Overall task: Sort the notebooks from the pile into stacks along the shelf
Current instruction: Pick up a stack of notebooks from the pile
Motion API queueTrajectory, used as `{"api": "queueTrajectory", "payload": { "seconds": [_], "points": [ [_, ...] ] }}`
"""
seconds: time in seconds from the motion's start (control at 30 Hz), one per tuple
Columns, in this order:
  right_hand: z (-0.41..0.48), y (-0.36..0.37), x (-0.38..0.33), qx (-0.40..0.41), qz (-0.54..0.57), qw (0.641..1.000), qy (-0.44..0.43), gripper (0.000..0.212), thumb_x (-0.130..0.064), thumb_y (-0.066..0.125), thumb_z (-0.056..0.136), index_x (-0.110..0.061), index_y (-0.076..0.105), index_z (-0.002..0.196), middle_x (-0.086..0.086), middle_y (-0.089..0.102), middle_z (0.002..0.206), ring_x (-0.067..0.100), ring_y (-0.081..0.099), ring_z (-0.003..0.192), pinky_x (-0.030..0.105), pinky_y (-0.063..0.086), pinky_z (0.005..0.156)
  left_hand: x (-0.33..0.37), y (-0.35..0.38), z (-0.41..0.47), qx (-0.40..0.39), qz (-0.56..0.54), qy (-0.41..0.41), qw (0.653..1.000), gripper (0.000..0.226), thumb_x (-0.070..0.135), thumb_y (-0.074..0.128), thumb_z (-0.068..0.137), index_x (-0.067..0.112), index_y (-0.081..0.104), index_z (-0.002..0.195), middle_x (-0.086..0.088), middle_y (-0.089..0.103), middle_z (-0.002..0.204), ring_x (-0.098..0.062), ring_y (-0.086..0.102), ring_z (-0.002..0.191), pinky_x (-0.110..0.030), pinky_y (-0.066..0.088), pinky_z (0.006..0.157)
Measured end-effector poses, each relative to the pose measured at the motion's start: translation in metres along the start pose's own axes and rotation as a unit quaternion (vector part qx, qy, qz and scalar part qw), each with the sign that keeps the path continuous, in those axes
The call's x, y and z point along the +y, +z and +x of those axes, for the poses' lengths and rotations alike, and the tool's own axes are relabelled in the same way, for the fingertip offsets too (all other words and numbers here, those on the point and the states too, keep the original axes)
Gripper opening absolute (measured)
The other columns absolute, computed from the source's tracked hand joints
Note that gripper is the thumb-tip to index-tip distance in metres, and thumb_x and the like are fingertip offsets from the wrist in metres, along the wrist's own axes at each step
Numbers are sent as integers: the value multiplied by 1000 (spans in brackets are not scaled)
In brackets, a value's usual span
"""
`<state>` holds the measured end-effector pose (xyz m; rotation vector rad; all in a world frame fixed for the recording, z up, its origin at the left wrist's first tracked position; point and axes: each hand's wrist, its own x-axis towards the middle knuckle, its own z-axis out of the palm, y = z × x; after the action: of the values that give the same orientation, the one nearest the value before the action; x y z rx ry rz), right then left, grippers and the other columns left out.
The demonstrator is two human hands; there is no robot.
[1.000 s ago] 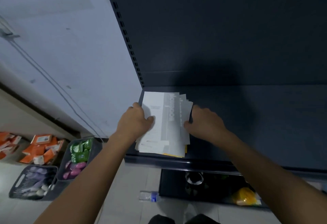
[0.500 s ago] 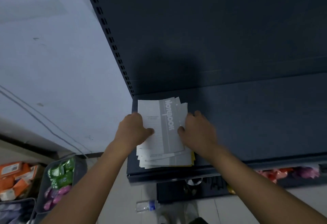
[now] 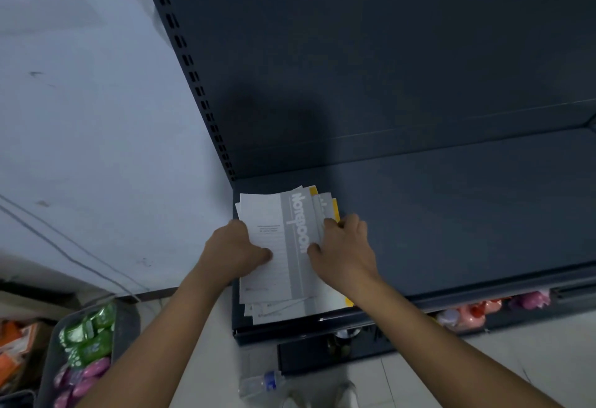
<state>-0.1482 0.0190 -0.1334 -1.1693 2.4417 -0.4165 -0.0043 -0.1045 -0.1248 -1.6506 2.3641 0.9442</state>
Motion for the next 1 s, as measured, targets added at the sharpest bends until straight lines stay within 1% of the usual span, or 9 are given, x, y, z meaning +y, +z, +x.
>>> {"api": "queueTrajectory", "payload": {
  "seconds": [0.1, 0.2, 0.33, 0.43, 0.57, 0.7, 0.87, 0.93, 1.0],
  "points": [
    [4, -1, 5, -1, 27, 1000, 15, 31, -31, 50, 97, -12, 52, 122, 10, 37, 130, 27, 30, 125, 33, 43, 85, 3, 2, 0, -10, -17, -9, 1000, 39, 29, 77, 82, 8, 58, 108, 1, 61, 95, -17, 57, 89, -19, 43, 58],
    [4, 1, 6, 23, 33, 999, 5, 25, -29, 52, 96, -11, 56, 113, 8, 42, 126, 25, 33, 120, 30, 43, 84, 4, 4, 2, -9, -21, -25, 999, 48, 30, 79, 80, 6, 56, 114, -5, 63, 106, -20, 59, 93, -26, 50, 68],
    [3, 5, 6, 57, 75, 995, -19, 21, -24, 56, 93, -10, 58, 108, 7, 45, 124, 23, 37, 115, 26, 41, 84, 2, 5, -1, -14, -22, -47, 999, 51, 29, 80, 79, 4, 53, 114, -5, 61, 105, -21, 59, 94, -30, 51, 75],
    [2, 4, 1, 58, 147, 987, -34, 31, -21, 60, 90, -12, 58, 119, 4, 43, 126, 21, 46, 111, 27, 43, 92, 2, 3, -3, -15, -16, -61, 998, 52, 32, 80, 79, 4, 53, 114, -7, 62, 106, -23, 60, 95, -28, 50, 70],
    [0, 2, -5, 37, 214, 975, -51, 34, -15, 59, 90, -14, 55, 124, 0, 38, 126, 21, 59, 92, 30, 52, 85, 1, 1, -3, -2, -17, -68, 998, 44, 29, 78, 81, 5, 56, 110, -2, 62, 93, -17, 60, 82, -24, 47, 58],
    [-1, 7, -3, 12, 231, 971, -58, 36, -12, 58, 91, -17, 56, 127, 0, 41, 124, 17, 57, 90, 21, 46, 79, -2, -5, -6, 5, -10, -75, 997, 49, 34, 77, 81, 5, 53, 113, -3, 62, 97, -16, 59, 81, -24, 45, 56],
    [5, 9, -5, -24, 336, 942, -13, 40, -15, 63, 90, -30, 48, 124, -3, 56, 107, 9, 57, 88, 19, 46, 69, 2, -11, -11, 61, -65, -48, 995, 40, 33, 63, 95, 2, 45, 114, 0, 53, 88, -13, 52, 74, -27, 43, 57],
    [8, 2, -7, -39, 377, 925, 25, 33, -11, 63, 91, -27, 42, 110, -10, 57, 92, 5, 56, 81, 20, 47, 66, 5, -13, -12, 85, -95, -11, 992, 32, 26, 57, 98, 0, 47, 113, 0, 53, 85, -10, 52, 73, -28, 45, 60],
    [9, -4, -6, -41, 399, 914, 53, 22, -10, 63, 90, -18, 51, 107, -7, 63, 90, 12, 63, 85, 29, 55, 76, 11, -12, -14, 100, -100, 26, 990, 27, 22, 52, 101, 0, 48, 115, 0, 55, 87, -11, 53, 74, -29, 46, 62]
  ]
}}
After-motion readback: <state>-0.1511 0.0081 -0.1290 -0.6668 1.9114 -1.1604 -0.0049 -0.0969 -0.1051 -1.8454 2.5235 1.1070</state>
